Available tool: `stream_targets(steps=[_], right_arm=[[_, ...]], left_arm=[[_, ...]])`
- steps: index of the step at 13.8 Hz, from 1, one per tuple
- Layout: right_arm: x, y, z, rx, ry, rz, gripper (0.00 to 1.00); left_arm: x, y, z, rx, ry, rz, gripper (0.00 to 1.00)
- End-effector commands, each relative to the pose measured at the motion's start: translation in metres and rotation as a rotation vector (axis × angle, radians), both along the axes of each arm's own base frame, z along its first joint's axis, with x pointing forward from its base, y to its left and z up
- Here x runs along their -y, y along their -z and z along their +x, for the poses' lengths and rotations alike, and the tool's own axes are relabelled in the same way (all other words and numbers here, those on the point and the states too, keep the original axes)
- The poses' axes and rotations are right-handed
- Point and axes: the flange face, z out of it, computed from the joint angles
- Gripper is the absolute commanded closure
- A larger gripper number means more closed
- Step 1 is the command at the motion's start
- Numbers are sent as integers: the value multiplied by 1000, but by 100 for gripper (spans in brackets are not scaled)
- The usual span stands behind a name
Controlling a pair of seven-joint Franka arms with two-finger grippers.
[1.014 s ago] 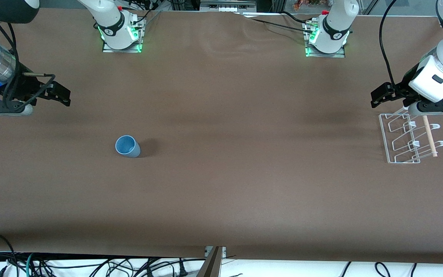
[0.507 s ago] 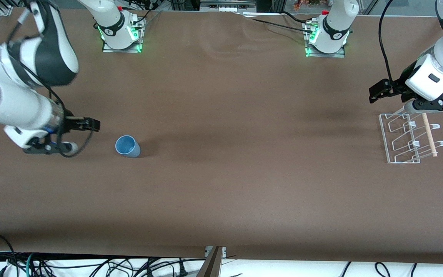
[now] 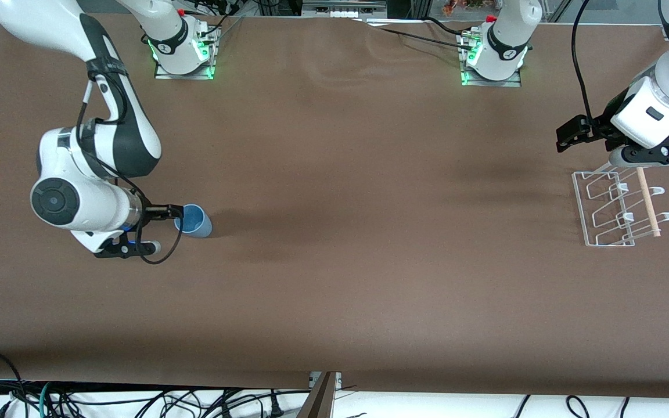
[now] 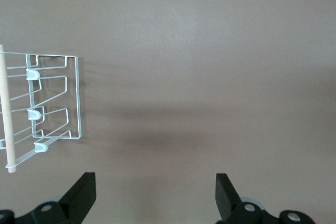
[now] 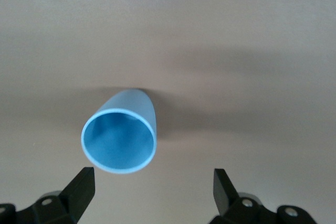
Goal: Transfer cup to left arm and place on rack
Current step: 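Move the right gripper down beside the light blue cup, then close the right gripper on the blue cup's rim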
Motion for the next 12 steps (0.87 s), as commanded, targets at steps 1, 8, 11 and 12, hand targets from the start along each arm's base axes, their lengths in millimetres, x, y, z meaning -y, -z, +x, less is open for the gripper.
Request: stream_targets(steps=[1,8,11,12], right_arm=[[-2,29,-10,18,5,11,0],[2,65,-27,19,-9,16,0],[2,68,-28,30,-5,19,75],[1,67,-27,30,-1,20,92]], left_arm=[[1,-9,-3,-1,15,-8,0],[6,-9,-2,4,23,-44,0],[6,-9,-2,0,21,-44,0],[6,-9,-2,0,21,-44,0]])
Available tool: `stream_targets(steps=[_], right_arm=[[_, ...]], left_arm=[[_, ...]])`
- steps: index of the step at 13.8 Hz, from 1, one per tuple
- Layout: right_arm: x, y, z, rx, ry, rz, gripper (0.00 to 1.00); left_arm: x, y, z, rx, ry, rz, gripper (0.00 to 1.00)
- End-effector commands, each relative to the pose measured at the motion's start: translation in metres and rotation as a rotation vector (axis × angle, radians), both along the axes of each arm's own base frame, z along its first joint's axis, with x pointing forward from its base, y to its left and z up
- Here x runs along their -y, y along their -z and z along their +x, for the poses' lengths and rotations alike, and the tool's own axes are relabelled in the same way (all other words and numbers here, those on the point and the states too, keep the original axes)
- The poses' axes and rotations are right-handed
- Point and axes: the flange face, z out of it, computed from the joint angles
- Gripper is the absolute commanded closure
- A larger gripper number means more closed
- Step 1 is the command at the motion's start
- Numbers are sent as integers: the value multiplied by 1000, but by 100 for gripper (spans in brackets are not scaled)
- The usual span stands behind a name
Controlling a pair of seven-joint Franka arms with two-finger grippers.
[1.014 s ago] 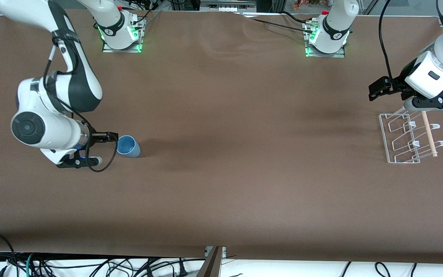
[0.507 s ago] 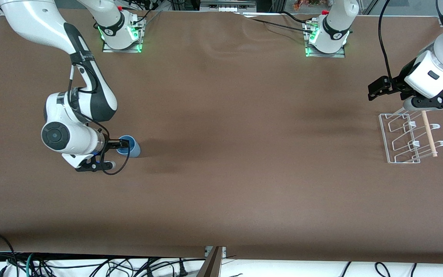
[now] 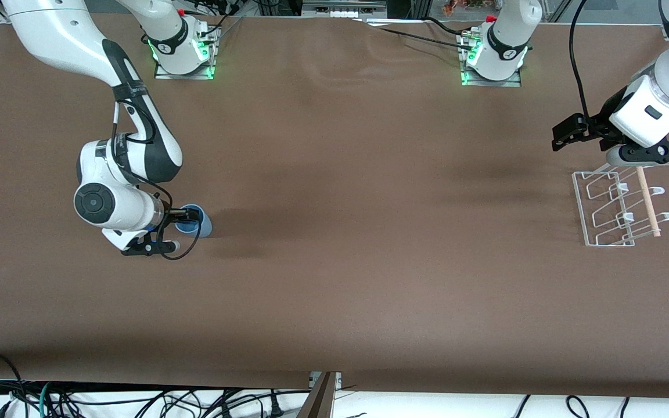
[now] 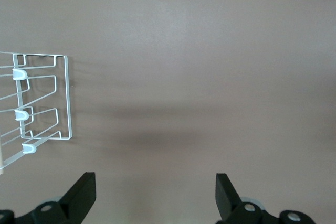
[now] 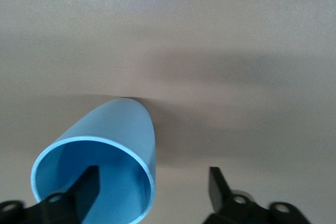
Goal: Transfer cup to left arm and place on rack
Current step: 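Close the right gripper on the blue cup's rim, then lift the cup with the right gripper while the left gripper approaches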
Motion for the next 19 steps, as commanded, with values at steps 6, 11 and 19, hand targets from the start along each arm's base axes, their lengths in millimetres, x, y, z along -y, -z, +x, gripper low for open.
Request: stream_targets(steps=[6,11,19], right_arm=[[1,-6,0,15,25,27,100],[-17,-41,26,71,98,153,100],[-186,-135,29,88,322,421,100]], left_arm=[[3,-8,-2,-1,21,-9,0],[4,-8,-3,-3,24,-8,0],[8,-8,-2,3,33,-5,0]])
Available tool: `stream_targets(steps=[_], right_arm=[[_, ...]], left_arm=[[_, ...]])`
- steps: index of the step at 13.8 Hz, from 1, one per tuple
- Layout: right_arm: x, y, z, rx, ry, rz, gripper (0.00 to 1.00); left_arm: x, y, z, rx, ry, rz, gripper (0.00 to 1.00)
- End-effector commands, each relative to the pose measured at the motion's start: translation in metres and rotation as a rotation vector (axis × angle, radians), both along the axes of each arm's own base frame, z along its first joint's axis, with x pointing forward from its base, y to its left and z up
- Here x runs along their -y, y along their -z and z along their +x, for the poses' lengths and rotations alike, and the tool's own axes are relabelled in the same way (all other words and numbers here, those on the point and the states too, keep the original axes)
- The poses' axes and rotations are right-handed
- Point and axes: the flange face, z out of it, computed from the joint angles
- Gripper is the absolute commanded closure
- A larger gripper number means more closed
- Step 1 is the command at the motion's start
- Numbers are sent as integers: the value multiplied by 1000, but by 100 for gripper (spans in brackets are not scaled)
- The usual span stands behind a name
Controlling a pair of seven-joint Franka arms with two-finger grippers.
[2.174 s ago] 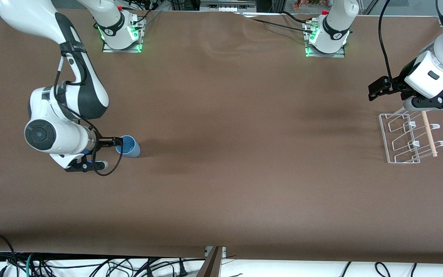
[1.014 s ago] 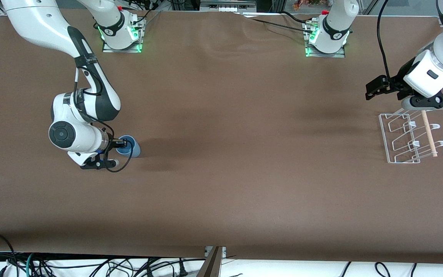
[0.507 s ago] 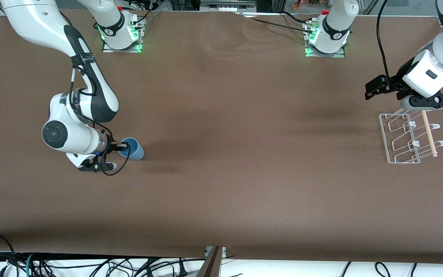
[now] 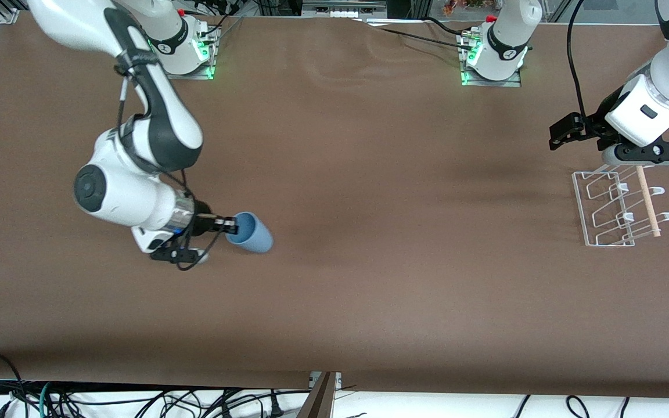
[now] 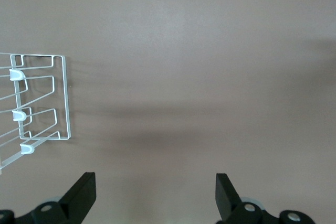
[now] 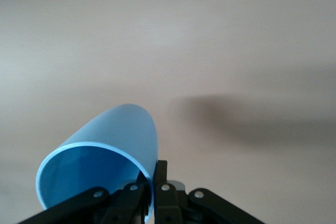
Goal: Transfer cup to left arm and place on rack
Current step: 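Lift the cup with the right gripper while the left gripper approaches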
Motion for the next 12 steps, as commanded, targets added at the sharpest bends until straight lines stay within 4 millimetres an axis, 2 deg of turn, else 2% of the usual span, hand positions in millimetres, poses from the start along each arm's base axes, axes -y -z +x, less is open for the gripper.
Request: stream_targets(steps=[1,4,6,7,9,10,11,12], right_arm=[[-46,-22,0,-32,81,80,100],[-97,-49,-7,-87,176,201,100],[-131,-61,-10,-76,229,254,100],[-150,-64,-15,-59,243,274,100],[-185,-71,-28,-78,314,321,100],[-200,-74,-35,-87,349,347,100],[-211,-76,-41,-94,376,369,100],[-221,-75,-48,-119,387,390,100]], left_arm=[[3,-9,-2,7,21,-6,0],[12,-6,-6,-19,36,-6,0],[19,10,-6,-93,48,-19,0],[37,15,-7,-114,64,-81,0],[52,31,2,-155,55,-195,0],[61,39,14,-167,59,-232,0],[72,45,26,-171,94,-259,0],[84,43,37,-148,178,-297,0]])
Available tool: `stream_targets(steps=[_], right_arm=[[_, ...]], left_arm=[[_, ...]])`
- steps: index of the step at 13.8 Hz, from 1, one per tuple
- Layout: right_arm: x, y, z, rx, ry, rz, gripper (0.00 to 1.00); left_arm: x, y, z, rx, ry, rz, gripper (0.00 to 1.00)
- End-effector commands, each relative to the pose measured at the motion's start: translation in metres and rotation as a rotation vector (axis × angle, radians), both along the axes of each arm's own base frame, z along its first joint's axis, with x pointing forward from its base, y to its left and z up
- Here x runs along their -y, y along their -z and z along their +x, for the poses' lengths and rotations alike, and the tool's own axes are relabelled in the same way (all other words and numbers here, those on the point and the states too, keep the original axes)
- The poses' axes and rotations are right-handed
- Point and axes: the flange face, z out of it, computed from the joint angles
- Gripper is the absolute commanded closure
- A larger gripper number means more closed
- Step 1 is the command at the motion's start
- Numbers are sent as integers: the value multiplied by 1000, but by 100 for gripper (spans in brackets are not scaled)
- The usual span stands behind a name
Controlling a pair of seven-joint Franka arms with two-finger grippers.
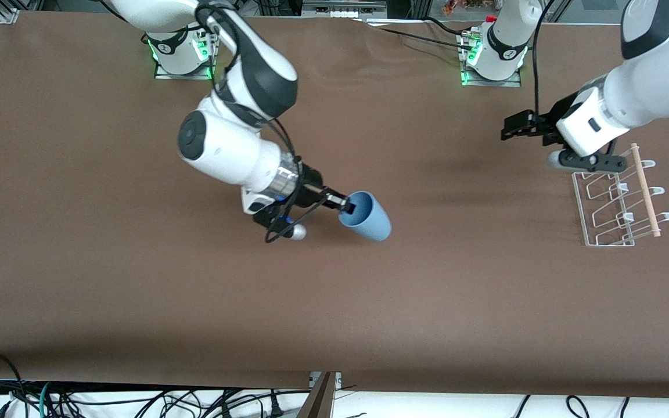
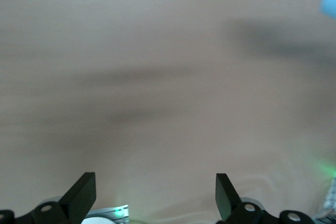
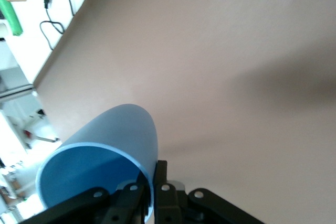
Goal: Transfer cup to left arm and place on rack
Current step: 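Lift the cup with the right gripper while the left gripper approaches, then close the left gripper on the cup held by the right gripper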
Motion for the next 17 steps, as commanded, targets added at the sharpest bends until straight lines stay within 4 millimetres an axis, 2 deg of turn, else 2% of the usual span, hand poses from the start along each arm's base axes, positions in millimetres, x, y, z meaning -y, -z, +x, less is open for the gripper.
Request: stream_targets(steps=[1,5,10,11,14,17], right_arm=[[-26,-9,-10,-59,40,97,100],[-41,-15,-24,-130,38,181,100],[-52,-23,-35,-178,31,218,100],[-52,-23,-36,-184,32,222,100],[-52,-28,-35,-190,41,230,100],[-49,-31,-32,-198,47,237,100]], left_arm=[[26,1,39,45,166,-132,0],[36,11,56,175,426,-348,0],[51,37,74,370,737,-530,0],[66,37,72,409,812,-561,0],[93,32,69,511,979,-581,0],[102,35,72,613,1126,-586,0]])
